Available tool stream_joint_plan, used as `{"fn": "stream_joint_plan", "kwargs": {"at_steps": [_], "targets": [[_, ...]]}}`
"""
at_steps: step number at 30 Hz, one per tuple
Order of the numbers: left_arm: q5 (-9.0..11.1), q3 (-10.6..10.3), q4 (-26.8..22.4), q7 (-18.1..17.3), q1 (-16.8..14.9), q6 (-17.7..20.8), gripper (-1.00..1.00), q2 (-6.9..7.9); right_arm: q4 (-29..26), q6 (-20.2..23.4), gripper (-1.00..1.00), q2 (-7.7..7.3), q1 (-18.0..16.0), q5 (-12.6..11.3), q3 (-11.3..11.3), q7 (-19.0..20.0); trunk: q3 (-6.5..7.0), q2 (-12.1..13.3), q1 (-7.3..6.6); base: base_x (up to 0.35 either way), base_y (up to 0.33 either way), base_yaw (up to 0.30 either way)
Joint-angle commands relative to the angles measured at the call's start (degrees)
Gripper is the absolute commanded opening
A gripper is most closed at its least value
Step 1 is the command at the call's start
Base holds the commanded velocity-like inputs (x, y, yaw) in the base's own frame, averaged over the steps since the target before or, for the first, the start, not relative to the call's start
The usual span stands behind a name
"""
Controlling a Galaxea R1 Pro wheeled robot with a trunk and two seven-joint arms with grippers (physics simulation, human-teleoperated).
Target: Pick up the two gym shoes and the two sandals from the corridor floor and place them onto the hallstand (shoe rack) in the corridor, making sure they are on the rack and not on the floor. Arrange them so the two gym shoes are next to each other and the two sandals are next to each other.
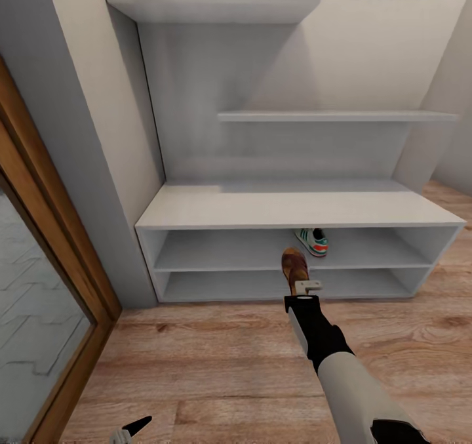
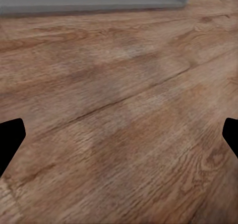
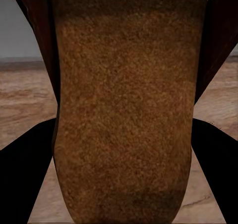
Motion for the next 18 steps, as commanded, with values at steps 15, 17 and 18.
{"fn": "stream_joint_plan", "kwargs": {"at_steps": [15, 17, 18], "targets": [[0.89, -0.03, -0.03, -0.28, -0.04, -0.33, 1.00, -0.09, 2.94, 0.38, -1.00, 0.07, -0.03, 0.70, -0.24, 0.06, -2.76, -1.65, 0.95, 0.000, 0.000, 0.000], [0.88, -0.03, -0.06, -0.28, -0.04, -0.34, 1.00, -0.18, 2.88, 0.36, -1.00, 0.07, -0.03, 0.70, -0.24, 0.05, -2.79, -1.65, 0.95, 0.000, 0.000, 0.000], [0.86, -0.02, -0.07, -0.28, -0.04, -0.32, 1.00, -0.19, 2.85, 0.36, -1.00, 0.07, -0.03, 0.70, -0.24, 0.05, -2.80, -1.65, 0.95, 0.000, 0.000, 0.000]]}}
